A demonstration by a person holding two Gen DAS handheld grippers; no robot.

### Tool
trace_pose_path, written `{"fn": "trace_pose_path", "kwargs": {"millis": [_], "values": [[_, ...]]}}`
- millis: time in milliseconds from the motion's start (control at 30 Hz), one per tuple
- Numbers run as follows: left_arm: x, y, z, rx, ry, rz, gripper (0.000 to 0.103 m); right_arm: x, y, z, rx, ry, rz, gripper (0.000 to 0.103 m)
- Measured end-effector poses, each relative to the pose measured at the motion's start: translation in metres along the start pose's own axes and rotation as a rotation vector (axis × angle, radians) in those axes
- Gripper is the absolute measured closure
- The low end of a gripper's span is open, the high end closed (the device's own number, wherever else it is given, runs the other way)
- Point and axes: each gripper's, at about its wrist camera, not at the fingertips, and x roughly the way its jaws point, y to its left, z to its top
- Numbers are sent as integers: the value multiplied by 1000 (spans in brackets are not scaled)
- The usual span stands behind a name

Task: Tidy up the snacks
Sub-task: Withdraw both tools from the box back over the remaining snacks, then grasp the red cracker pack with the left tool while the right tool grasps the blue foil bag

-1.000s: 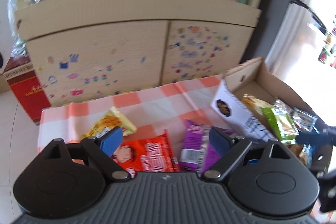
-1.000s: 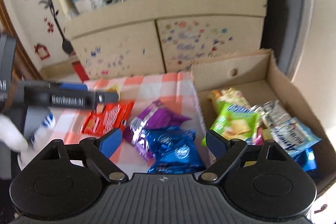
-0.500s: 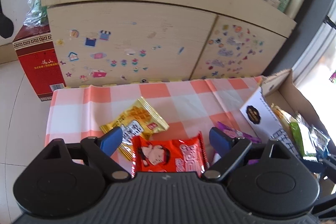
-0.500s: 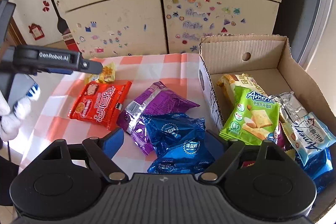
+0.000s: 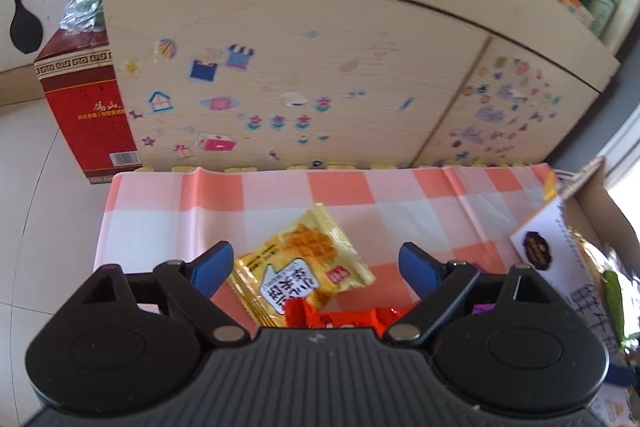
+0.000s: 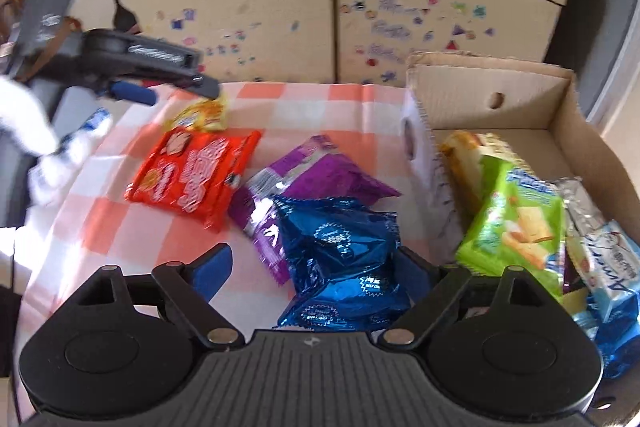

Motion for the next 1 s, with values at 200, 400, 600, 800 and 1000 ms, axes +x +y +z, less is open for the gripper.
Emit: {"fn": "trace_pose_path", "kwargs": {"millis": [200,400,600,800,1000], "values": [[13,3,-1,18,27,12,14,-8,5,2,6,-7,78,11],[2,1,-8,48,49,-60,14,-1,-10,3,85,-3,7,11],[1,-7,-24,174,74,-45,14,11,-7,2,82,16,-30,11],[-6,-2,-35,165,128,-68,13,20,1,-2,51,63,4,14],[-19,-1,-45,251,159,-77,13,17,8,-1,16,78,34,26]]}}
